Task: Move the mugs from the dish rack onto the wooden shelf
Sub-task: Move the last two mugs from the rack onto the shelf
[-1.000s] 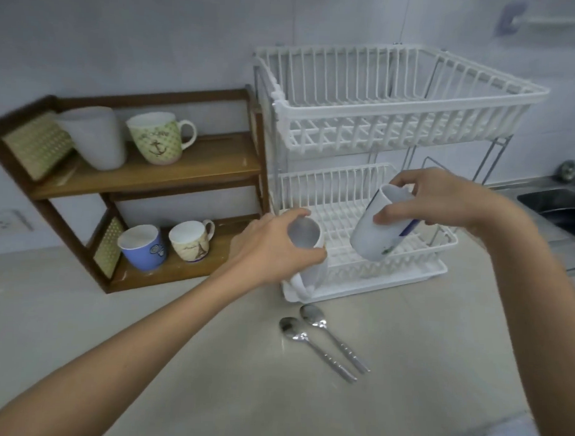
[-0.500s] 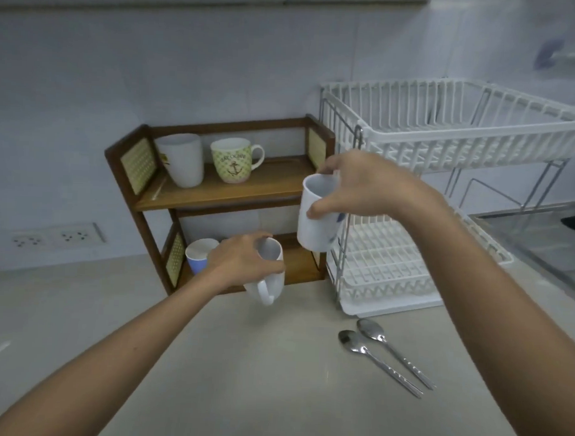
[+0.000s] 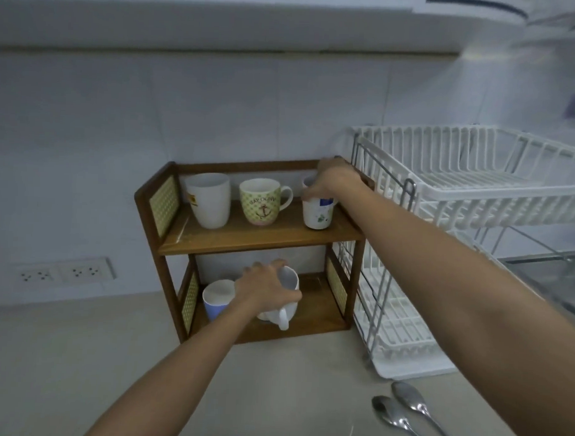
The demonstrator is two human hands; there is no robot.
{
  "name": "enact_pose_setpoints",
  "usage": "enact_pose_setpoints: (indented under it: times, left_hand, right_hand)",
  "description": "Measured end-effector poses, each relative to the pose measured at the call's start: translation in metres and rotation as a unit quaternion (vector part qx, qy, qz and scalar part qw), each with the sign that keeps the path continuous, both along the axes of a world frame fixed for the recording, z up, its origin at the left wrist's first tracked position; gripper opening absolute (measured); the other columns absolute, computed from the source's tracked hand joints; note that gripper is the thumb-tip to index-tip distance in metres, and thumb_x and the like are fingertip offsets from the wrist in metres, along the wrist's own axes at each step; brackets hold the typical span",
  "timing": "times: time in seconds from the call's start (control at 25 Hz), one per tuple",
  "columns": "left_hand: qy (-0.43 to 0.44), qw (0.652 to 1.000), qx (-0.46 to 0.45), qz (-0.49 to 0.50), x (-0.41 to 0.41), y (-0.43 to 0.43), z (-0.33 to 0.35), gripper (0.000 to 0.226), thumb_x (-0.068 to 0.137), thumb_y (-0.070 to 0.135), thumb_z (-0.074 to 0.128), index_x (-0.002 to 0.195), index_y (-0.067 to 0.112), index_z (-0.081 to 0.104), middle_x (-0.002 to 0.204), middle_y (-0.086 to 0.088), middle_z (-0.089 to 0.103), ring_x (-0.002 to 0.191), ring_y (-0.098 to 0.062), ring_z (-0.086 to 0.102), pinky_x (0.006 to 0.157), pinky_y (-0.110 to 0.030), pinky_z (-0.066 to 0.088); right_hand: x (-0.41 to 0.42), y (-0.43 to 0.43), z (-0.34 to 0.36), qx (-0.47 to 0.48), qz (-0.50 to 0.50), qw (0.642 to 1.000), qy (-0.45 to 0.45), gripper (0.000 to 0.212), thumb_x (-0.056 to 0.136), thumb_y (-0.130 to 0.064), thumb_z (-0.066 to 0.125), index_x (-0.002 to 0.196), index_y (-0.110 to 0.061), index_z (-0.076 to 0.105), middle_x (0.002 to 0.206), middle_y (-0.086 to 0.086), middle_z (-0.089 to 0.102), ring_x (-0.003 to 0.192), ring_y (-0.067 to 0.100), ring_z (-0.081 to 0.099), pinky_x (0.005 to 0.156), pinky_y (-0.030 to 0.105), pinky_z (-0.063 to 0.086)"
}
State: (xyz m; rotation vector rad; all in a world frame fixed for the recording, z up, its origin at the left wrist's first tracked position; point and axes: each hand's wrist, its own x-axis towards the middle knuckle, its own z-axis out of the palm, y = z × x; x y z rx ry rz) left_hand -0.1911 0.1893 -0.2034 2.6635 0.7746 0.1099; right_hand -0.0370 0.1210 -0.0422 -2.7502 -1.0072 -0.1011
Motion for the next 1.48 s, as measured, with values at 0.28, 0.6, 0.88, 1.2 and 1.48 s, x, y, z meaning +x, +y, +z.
enact_pose_setpoints:
  times: [0.28,0.6,0.88,1.2,1.48]
  left_hand:
    - [-0.011,1.000,-0.021,0.001,0.015,0.021,-0.022,0.084,0.060,0.069,0.059,0.136,0.040,0.038,0.128,-0.007,0.056,0.116,-0.031,0.053,0.090,-0.046,0.051]
    - [-0.051,0.997,-0.054,0.009,0.038,0.019,-0.026,0.088,0.066,0.064,0.064,0.143,0.036,0.032,0.133,-0.013,0.050,0.124,-0.037,0.043,0.092,-0.041,0.043]
    - [-0.052,0.998,-0.036,-0.026,0.075,-0.001,-0.034,0.084,0.067,0.063,0.066,0.138,0.025,0.041,0.126,-0.012,0.057,0.115,-0.034,0.052,0.095,-0.042,0.044]
    - [0.024,0.998,-0.004,-0.053,0.112,-0.016,-0.066,0.082,0.072,0.052,0.070,0.141,0.027,0.034,0.131,-0.017,0.046,0.119,-0.044,0.045,0.092,-0.049,0.048]
    - [0.075,0.996,0.013,-0.053,0.138,-0.011,-0.083,0.086,0.083,0.048,0.065,0.151,0.022,0.018,0.142,-0.021,0.034,0.127,-0.046,0.041,0.101,-0.051,0.044]
  right_hand:
    - [0.037,0.023,-0.016,0.011,-0.014,1.000,-0.020,0.046,0.081,-0.051,0.062,0.093,-0.008,0.054,0.075,0.004,0.052,0.063,0.018,0.051,0.046,0.027,0.037]
    - [-0.017,-0.020,-0.082,0.302,-0.024,0.946,-0.115,0.049,0.086,-0.031,0.057,0.129,-0.009,0.047,0.130,0.019,0.046,0.116,0.035,0.046,0.091,0.039,0.044]
    - [-0.128,-0.116,-0.320,0.150,-0.009,0.986,0.074,0.048,0.084,-0.020,0.056,0.128,-0.002,0.051,0.135,0.022,0.049,0.126,0.037,0.045,0.104,0.041,0.037]
    - [-0.130,-0.130,-0.379,-0.015,0.032,0.994,0.106,0.074,0.090,-0.055,0.022,0.152,-0.018,0.004,0.161,-0.001,0.001,0.147,0.017,-0.008,0.115,0.037,-0.012]
    - [-0.126,-0.128,-0.380,-0.011,0.022,0.993,0.112,0.077,0.087,-0.057,0.022,0.152,-0.020,0.003,0.161,-0.004,0.000,0.146,0.015,-0.011,0.115,0.037,-0.014]
